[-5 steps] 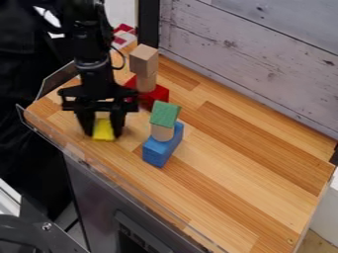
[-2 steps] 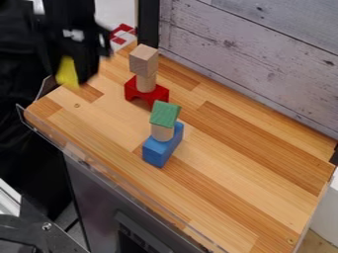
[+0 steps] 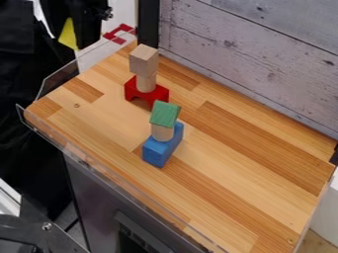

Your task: Put the yellow triangle onto the top of the cube.

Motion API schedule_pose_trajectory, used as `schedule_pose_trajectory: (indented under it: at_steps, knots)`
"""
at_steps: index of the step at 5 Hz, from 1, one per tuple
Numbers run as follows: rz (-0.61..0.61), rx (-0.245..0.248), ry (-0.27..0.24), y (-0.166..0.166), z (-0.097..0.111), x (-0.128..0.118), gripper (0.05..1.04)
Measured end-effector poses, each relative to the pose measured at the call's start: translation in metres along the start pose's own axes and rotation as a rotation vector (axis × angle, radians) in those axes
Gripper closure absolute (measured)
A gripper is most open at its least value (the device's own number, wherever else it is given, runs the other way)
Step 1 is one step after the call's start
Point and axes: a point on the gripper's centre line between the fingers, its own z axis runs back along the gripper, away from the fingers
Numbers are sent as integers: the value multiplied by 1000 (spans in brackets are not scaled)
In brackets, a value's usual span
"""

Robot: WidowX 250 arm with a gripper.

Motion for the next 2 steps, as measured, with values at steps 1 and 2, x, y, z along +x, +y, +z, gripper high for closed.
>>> schedule_pose_trajectory:
  at_steps: [1, 2]
  knots:
    - [-36, -40, -11, 4, -3, 14, 533]
    - [-59, -51, -4, 3, -7, 26, 533]
